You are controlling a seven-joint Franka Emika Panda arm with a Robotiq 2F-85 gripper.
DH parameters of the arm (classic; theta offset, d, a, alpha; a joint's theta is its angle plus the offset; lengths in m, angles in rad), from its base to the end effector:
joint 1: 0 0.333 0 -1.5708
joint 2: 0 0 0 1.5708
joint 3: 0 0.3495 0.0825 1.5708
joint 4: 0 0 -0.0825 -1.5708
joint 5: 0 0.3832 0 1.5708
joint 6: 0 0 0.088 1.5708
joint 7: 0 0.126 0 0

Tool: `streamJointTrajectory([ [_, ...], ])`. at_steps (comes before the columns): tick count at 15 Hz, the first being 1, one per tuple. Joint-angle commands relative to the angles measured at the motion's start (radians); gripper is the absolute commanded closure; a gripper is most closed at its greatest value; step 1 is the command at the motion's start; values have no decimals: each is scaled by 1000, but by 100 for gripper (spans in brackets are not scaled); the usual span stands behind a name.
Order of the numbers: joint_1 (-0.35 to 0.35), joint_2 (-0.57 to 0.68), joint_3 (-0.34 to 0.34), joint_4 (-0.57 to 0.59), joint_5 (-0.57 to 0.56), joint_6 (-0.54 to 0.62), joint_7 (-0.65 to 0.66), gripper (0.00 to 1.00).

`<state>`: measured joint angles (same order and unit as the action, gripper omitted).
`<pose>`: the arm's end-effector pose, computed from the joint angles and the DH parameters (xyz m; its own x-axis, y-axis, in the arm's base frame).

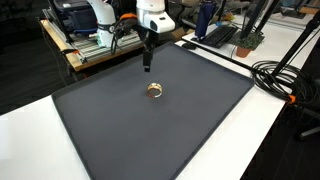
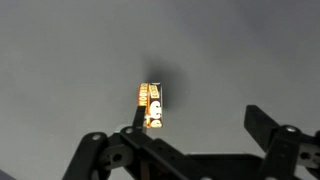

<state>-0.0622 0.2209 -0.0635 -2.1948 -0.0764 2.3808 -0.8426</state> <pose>0.5522 -0.0712 0.2954 0.7133 0.6971 -0.0726 0.6997 -0.7143 0.0156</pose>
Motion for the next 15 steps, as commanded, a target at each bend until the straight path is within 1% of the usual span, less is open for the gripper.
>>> streamJointTrajectory([
  [1,-55,99,36,83,60,-18,-90,0],
  [2,-39,49,29,31,14,-3,-39,0],
  [5,-54,95,35,63,24,-3,-54,0],
  [6,-56,108,44,61,29,58,-79,0],
  [9,-78,168,80,94,58,149,-166,0],
  [12,-87,211,91,110,35,196,-185,0],
  [15,-93,246,92,128,21,212,-189,0],
])
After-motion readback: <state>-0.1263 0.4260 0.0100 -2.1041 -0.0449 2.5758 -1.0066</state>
